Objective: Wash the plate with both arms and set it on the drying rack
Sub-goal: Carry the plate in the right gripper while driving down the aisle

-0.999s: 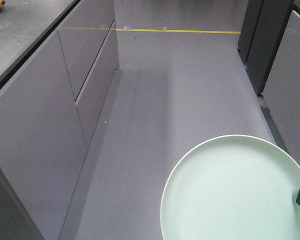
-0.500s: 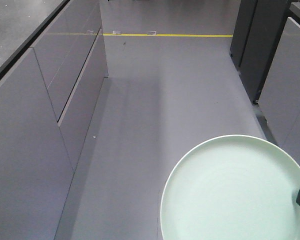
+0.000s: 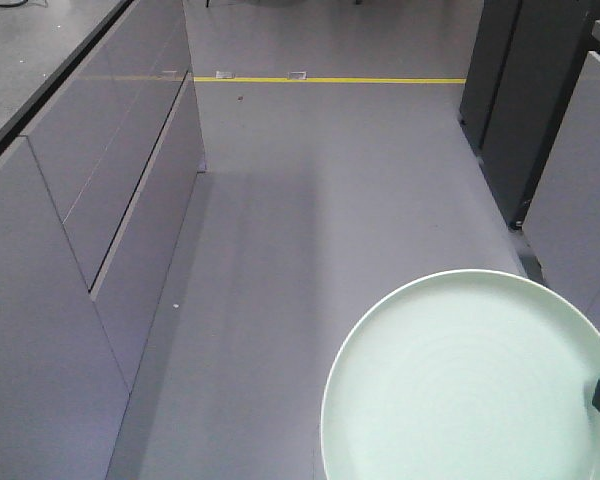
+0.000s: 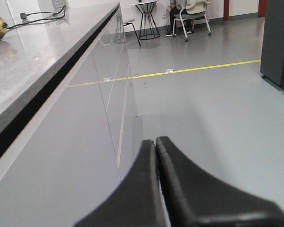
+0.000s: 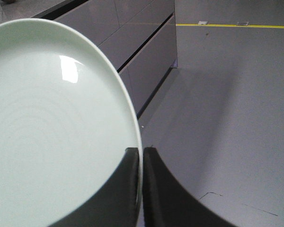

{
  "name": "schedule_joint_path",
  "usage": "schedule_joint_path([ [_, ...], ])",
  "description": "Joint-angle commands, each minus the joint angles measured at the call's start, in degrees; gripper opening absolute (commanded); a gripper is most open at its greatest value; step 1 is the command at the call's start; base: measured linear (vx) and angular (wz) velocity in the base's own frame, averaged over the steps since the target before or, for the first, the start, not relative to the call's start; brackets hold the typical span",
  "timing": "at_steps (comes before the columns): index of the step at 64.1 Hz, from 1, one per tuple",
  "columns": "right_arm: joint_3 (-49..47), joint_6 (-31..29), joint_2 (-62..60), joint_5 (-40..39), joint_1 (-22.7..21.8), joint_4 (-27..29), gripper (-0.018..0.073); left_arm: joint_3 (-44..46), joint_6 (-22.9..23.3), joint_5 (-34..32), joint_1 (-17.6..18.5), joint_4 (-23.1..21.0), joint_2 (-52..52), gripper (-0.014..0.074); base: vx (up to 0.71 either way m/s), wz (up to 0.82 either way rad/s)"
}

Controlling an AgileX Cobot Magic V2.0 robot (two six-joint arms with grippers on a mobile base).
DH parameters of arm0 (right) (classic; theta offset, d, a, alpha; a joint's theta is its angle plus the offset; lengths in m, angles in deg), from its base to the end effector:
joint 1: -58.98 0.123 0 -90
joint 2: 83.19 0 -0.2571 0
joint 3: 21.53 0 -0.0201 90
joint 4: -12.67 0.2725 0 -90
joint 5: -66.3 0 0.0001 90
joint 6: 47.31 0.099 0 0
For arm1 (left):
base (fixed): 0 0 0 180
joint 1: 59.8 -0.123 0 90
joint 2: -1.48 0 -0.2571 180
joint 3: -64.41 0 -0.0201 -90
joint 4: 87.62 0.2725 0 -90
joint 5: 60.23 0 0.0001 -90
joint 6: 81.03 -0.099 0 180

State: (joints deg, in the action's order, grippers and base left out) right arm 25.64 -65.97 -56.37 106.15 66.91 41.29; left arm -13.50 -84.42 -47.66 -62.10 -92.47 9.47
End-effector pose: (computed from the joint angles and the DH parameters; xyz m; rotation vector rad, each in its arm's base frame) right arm 0.1100 0.0460 0.3008 -0.2750 1.9109 0.4400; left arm 0.1136 0.0027 0.1837 -0.0410 1.7174 -0.0034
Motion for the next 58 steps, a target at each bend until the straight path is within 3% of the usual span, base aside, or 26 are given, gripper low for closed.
schedule_joint_path([
  [1,-1.5,0.0,0.4,-3.9,-0.2,1.2,-0.0001,1.5,0.5,-4.0,0.5,-0.2,-0.8,-0.0006,0.32,-0.05],
  [58,-1.5,0.0,0.4,-3.9,-0.2,1.2,-0.0001,1.5,0.5,-4.0,0.5,-0.2,-0.8,-0.0006,0.30,-0.07],
])
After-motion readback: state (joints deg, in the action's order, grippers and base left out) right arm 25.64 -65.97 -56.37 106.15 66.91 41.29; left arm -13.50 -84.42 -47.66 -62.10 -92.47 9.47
